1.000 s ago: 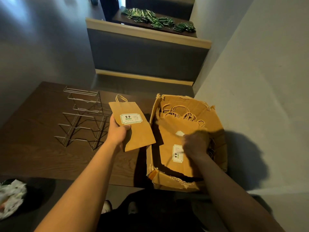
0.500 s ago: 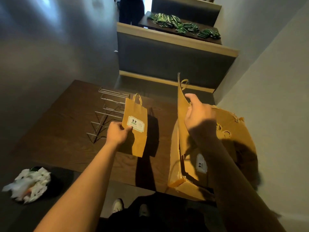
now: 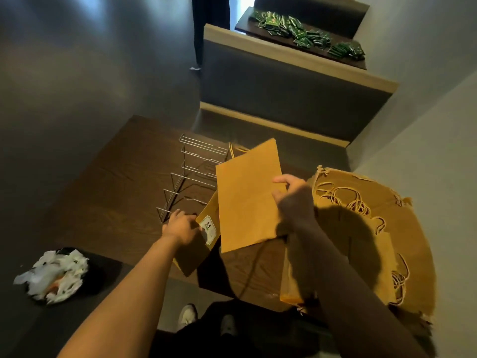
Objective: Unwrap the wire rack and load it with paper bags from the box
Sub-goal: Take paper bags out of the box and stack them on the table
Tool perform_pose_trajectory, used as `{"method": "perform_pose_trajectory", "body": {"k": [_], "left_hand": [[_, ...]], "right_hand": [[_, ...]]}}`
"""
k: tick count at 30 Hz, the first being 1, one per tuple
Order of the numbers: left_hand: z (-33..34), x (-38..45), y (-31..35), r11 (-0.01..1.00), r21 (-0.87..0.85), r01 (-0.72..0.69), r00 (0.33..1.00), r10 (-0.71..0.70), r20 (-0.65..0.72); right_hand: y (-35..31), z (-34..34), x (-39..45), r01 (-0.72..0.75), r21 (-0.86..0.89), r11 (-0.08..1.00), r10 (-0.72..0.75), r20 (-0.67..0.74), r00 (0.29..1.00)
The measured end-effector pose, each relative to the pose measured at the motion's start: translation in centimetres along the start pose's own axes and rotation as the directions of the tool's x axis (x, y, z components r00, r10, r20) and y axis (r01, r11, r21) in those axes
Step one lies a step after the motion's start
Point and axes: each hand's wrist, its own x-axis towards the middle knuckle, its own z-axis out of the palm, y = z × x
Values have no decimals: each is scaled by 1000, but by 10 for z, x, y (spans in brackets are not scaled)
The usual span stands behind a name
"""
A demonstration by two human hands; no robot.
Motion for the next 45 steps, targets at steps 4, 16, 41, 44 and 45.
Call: {"method": "perform_pose_trajectory", "body": {"k": [4, 16, 41, 44, 45], "left_hand": [[5, 10, -2, 1000, -15, -3, 999, 3, -39], [-22, 19, -41, 986, -101, 134, 973, -150, -175], [-72, 12, -68, 858, -509, -73, 878, -187, -441], [-49, 13, -42, 791, -605, -87, 934, -146, -325], [-40, 14, -36, 760, -643, -92, 954, -117, -275]], "right_hand": [[16, 19, 1, -88, -106, 990, 88, 0, 996], [-6, 79, 30, -95, -316, 944, 203, 328, 923], [40, 247, -50, 172, -567, 806, 425, 755, 499], [43, 245, -52, 119, -428, 896, 319, 806, 498], [46, 244, -50, -4, -346, 938, 298, 801, 519]]}}
